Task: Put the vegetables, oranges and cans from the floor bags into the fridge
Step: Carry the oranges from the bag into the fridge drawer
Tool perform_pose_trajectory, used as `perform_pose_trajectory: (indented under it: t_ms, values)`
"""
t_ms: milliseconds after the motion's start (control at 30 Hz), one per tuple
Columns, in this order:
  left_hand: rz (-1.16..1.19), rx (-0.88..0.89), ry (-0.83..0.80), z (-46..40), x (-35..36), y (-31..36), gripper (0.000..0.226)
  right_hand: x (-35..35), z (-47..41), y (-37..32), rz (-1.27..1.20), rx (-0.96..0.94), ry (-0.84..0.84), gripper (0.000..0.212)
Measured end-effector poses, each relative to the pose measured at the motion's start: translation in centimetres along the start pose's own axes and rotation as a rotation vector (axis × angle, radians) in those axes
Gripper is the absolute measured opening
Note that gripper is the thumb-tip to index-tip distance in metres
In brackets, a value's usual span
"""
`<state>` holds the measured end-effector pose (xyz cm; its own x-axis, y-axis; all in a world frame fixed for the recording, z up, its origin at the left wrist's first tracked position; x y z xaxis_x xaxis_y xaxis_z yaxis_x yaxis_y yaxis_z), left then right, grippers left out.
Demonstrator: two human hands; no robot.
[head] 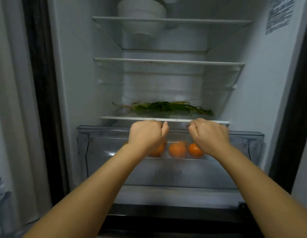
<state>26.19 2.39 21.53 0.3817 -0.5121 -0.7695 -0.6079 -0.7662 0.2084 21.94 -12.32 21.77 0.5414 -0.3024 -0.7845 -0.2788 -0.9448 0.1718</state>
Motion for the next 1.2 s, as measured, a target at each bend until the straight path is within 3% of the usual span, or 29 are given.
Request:
perform_pose_trajectory:
  t_ms: [333,467,733,900,1033,1100,1200]
  values:
    - [0.077,-0.104,-0.236,-6.8,5.2,-3.2,0.049,6.2,-6.6,-0.9,-0.032,-0.129,-0.307,0.047]
    - [0.084,-0.117,-0.285,-8.2,6.6,-4.0,0.049,7.8,-8.3,-0.9,-0.029,-0.139,-0.342,0.044]
    - [0.055,-0.042,-0.151,-10.9,9.0,-6.1,0.048,10.2,-11.0,-0.7,-0.052,-0.144,-0.236,0.047]
    - [0.062,-0.043,-0.165,-10.9,8.9,-5.9,0.048,9.8,-10.7,-1.0,-0.072,-0.165,-0.199,0.048]
    - [0.026,-0.108,-0.016,-8.4,8.6,-5.2,0.051,9.1,-8.8,-1.4,-0.008,-0.158,-0.128,0.050]
    - [0.029,-0.077,0.017,-5.8,8.9,-4.3,0.053,9.4,-6.3,-1.8,0.048,-0.180,-0.155,0.064]
    - [0.075,-0.051,-0.113,-2.3,9.6,-3.9,0.056,9.3,-2.4,-2.0,0.091,-0.258,-0.301,0.073]
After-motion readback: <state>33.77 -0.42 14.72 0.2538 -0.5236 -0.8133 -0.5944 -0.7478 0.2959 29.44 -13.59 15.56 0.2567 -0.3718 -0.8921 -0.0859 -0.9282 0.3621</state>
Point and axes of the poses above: each hand's wrist, its own z-axis away from the middle knuckle, its own x-axis out of the palm, y = z × x, the point moved 8 cm from there along -z, towards the middle knuckle, and after that the axes turned 15 degrees about z, right-handed, at the moved point
